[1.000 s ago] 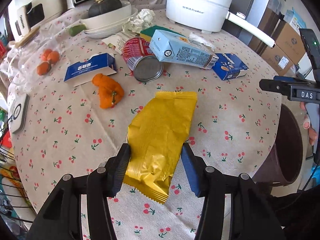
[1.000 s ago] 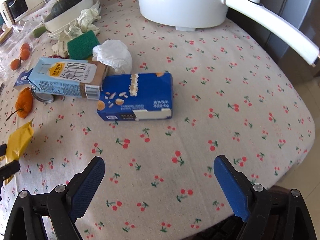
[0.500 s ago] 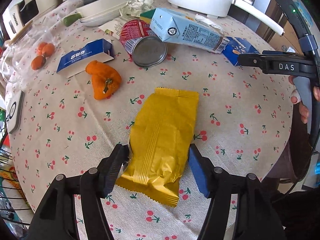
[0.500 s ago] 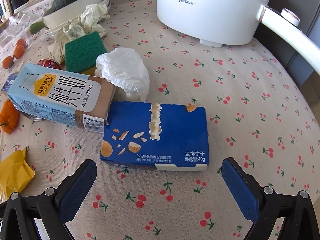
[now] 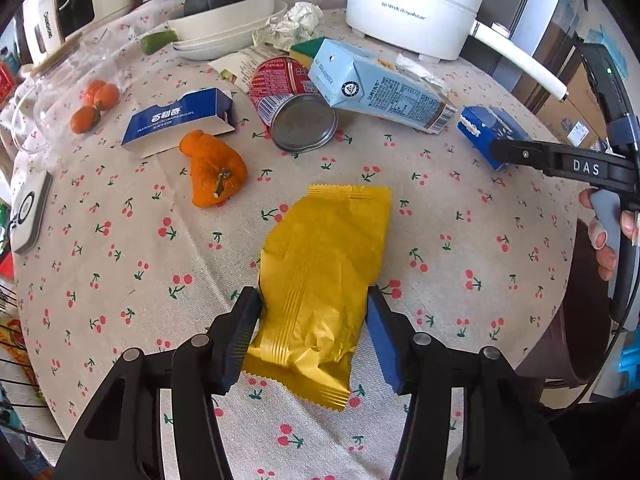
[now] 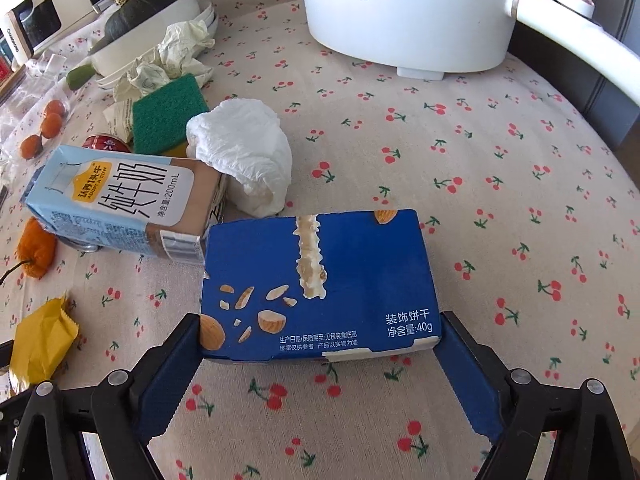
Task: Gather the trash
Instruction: 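Close the right tool on the blue biscuit box, then carry the biscuit box over the bin with the right tool while the left tool carries the packet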
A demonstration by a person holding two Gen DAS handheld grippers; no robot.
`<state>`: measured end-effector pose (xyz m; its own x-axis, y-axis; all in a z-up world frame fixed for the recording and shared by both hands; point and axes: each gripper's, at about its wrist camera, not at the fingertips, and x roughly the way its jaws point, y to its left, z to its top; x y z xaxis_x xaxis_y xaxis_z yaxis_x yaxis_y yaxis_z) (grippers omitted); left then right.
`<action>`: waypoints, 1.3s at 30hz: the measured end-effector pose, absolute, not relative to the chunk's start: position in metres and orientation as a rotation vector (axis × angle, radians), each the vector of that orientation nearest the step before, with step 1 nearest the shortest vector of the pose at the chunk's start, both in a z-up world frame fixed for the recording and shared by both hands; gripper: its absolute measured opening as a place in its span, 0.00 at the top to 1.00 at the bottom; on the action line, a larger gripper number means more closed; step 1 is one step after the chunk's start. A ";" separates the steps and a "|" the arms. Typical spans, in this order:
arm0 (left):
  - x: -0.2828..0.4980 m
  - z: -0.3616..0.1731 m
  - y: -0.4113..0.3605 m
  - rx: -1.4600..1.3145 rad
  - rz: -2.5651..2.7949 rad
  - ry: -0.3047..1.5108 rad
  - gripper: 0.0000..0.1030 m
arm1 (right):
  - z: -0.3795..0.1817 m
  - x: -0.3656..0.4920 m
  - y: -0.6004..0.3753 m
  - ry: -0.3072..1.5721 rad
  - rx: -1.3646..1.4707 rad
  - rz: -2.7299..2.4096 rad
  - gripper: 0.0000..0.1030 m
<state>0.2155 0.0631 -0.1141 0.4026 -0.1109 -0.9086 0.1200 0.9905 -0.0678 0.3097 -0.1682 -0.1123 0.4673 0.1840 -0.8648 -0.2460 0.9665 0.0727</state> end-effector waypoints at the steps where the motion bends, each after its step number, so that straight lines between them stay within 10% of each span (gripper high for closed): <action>1: 0.213 -0.112 0.061 0.007 -0.151 1.144 0.49 | -0.109 0.304 -0.171 1.052 -0.070 0.265 0.09; 39: 0.133 -0.082 -0.077 -0.001 -0.396 1.080 0.51 | -0.086 0.108 -0.363 1.088 0.120 0.032 0.08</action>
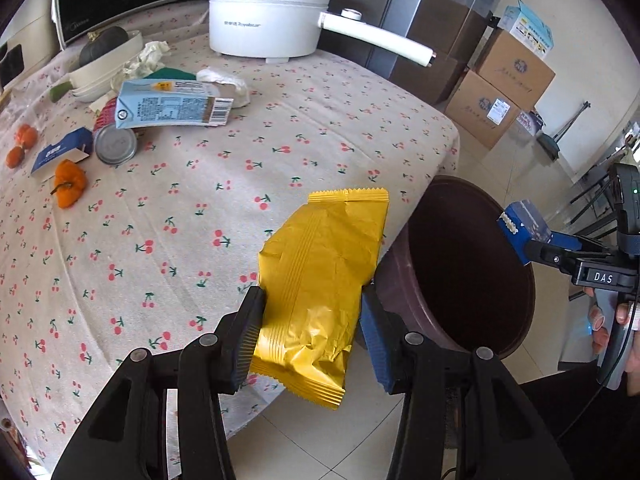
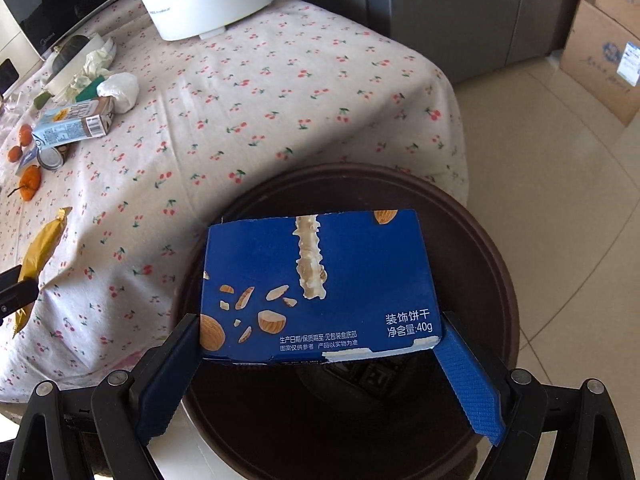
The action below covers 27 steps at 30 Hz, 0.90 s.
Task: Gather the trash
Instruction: 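Carry the biscuit box over the bin with the right tool while the left tool carries the packet, then open the right tool to drop the box while the left tool drops the packet into the bin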
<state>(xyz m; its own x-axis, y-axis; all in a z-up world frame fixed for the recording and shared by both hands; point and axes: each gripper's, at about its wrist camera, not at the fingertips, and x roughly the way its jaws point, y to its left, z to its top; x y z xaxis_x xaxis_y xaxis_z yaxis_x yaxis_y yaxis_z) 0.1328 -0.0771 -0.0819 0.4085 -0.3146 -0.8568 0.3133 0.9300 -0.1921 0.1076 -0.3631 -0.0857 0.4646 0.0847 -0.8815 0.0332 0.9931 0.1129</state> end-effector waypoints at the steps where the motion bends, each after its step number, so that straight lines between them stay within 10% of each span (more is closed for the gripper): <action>1: 0.132 -0.082 -0.082 -0.002 -0.406 1.081 0.51 | -0.088 0.105 -0.367 1.091 0.120 0.025 0.08; 27: 0.129 -0.100 -0.187 0.035 -0.608 1.114 0.51 | -0.109 0.086 -0.409 1.147 0.129 0.008 0.06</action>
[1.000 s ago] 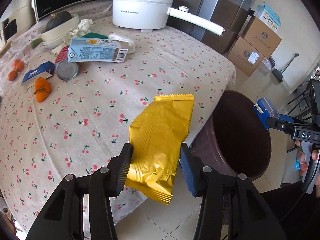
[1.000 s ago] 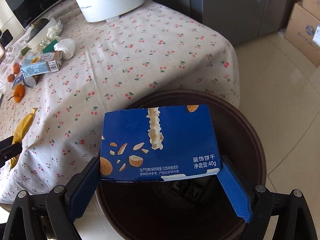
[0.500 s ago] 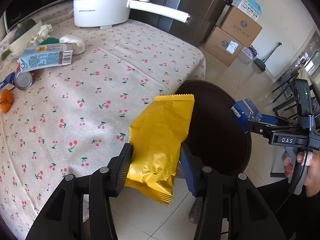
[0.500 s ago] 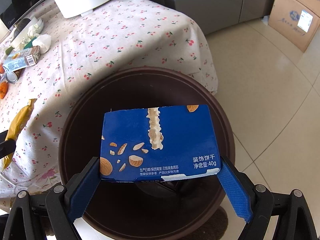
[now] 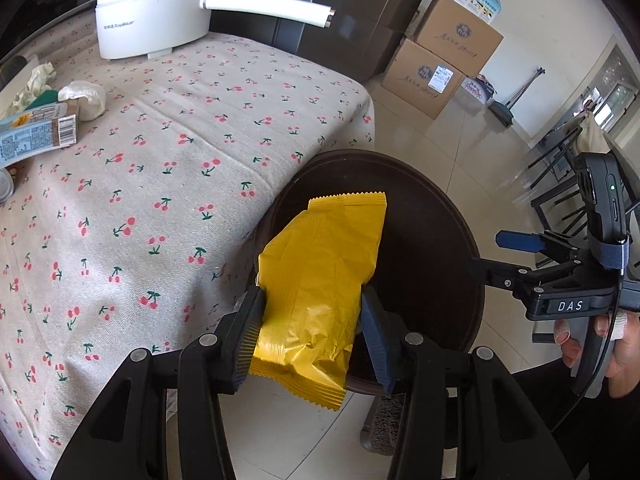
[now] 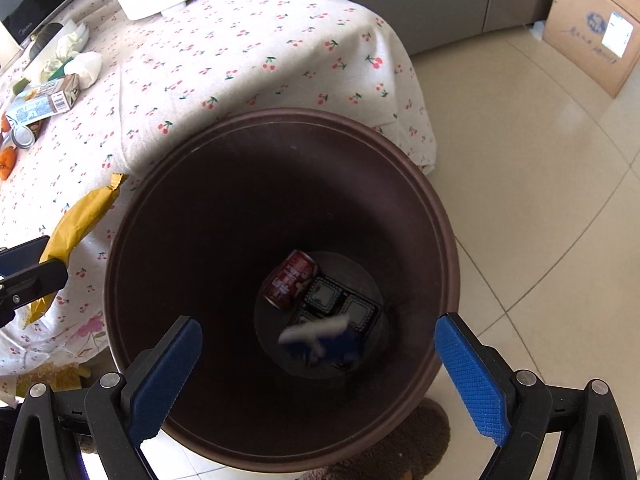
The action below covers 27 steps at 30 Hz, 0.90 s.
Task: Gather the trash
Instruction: 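Open the right tool to drop the box while the left tool drops the packet into the bin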
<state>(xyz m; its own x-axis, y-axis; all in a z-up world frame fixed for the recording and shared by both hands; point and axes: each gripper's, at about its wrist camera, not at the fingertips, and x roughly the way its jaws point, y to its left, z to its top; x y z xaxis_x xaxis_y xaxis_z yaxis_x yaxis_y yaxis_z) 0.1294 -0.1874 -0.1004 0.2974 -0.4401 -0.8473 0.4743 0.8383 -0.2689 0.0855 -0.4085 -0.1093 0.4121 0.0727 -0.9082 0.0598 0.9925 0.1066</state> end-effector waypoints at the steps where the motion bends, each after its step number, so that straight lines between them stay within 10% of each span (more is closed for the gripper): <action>1: 0.130 -0.101 -0.190 0.040 -0.613 1.113 0.51 | -0.110 0.085 -0.410 1.148 0.131 0.004 0.06; 15: 0.126 -0.103 -0.219 0.085 -0.699 1.064 0.49 | -0.112 0.077 -0.434 1.155 0.153 -0.040 0.06; 19: 0.130 -0.103 -0.217 0.088 -0.655 1.064 0.19 | -0.111 0.075 -0.435 1.152 0.157 -0.045 0.06; 27: 0.136 -0.106 -0.206 0.095 -0.590 1.078 0.18 | -0.111 0.074 -0.436 1.153 0.154 -0.046 0.06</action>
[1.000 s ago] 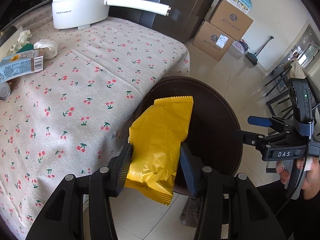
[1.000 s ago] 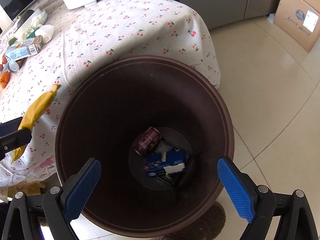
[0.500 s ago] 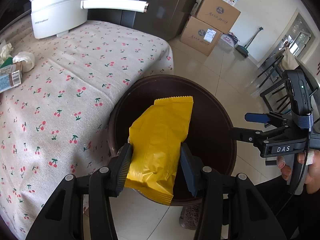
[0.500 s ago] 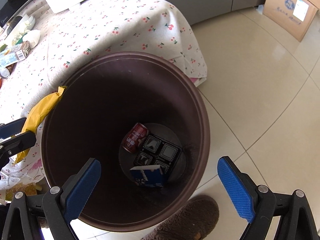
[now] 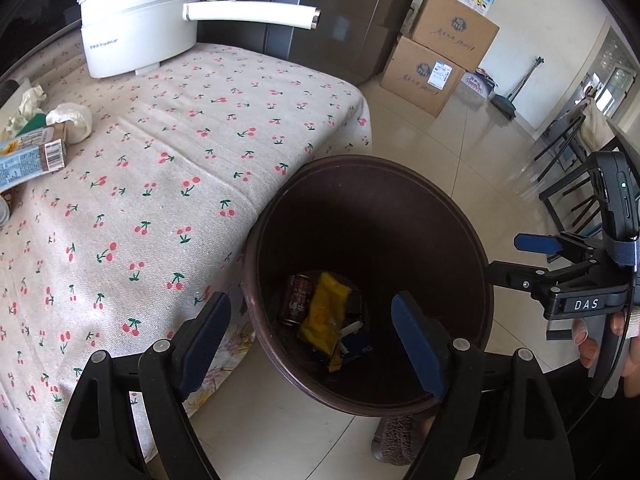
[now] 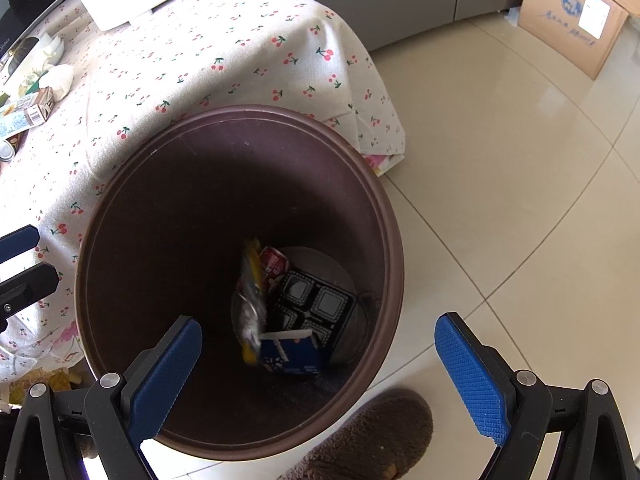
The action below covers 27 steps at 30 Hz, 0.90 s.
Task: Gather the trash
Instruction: 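Open the right tool to drop the box while the left tool drops the packet into the bin, then move both open tools from the bin back over the table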
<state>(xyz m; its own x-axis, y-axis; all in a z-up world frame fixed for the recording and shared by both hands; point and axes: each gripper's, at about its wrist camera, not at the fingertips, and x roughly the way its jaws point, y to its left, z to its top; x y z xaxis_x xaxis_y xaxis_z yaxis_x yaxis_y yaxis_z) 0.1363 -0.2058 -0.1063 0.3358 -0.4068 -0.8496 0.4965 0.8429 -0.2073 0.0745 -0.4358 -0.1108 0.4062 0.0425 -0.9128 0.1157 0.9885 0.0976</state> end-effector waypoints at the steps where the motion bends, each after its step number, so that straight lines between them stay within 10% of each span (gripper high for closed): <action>1: 0.136 -0.107 -0.205 0.097 -0.587 1.078 0.17 | -0.111 0.074 -0.436 1.153 0.154 -0.046 0.06; 27: 0.129 -0.095 -0.166 0.103 -0.477 1.058 0.14 | -0.103 0.086 -0.407 1.144 0.119 -0.011 0.06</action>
<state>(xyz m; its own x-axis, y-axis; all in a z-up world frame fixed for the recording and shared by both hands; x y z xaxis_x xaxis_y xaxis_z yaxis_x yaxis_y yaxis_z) 0.1293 -0.1662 -0.0946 0.3991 -0.3276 -0.8564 0.4248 0.8938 -0.1439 0.0860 -0.4068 -0.1031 0.4145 0.0524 -0.9086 0.0694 0.9936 0.0890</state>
